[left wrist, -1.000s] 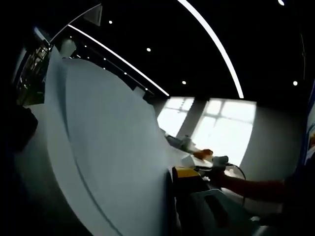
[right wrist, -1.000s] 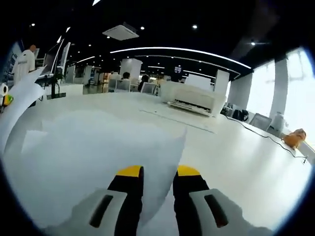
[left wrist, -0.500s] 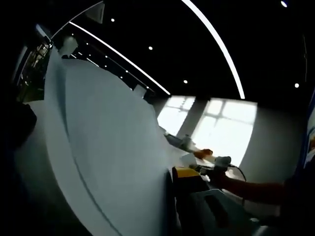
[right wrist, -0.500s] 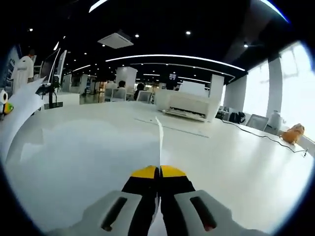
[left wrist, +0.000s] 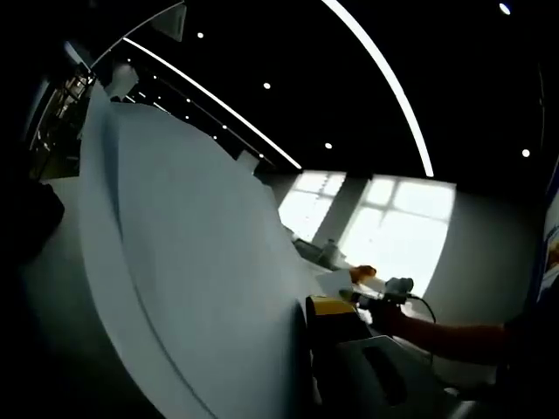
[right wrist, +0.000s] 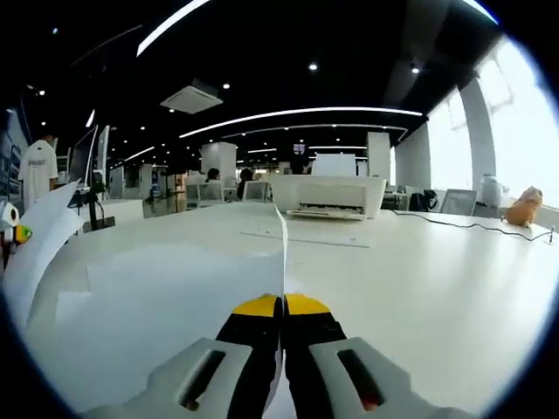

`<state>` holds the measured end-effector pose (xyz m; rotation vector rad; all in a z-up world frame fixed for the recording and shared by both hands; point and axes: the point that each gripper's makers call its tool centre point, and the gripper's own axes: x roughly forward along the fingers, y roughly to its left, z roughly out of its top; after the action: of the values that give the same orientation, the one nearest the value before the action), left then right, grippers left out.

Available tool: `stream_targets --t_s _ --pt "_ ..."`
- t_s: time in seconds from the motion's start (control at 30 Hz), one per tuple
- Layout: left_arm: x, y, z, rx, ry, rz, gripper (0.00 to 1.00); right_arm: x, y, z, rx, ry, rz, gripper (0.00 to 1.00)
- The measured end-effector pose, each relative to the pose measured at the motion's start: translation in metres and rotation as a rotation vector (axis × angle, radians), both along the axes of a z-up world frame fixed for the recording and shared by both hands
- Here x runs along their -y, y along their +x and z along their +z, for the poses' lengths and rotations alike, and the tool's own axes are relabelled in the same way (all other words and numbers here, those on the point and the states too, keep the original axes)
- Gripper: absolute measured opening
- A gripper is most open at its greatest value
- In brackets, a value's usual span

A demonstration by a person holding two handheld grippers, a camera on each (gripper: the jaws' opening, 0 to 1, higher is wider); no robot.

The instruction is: Organize the stack of printing papers by aligning and flattening the scattered papers on the table

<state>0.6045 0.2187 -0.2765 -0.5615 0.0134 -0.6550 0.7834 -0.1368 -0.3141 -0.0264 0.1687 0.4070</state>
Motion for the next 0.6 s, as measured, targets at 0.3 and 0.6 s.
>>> stream_targets --t_s 0.3,0.6 --pt "0.0001 -0.0004 0.0001 0.002 -0.002 -0.001 0.10 0.0002 -0.0010 0.0023 0.012 0.016 0.002 0.00" --pt "0.0003 -0.0005 0.0003 0.005 -0.002 -0.001 0.10 0.0028 -0.0024 0.0093 0.031 0.063 0.004 0.00"
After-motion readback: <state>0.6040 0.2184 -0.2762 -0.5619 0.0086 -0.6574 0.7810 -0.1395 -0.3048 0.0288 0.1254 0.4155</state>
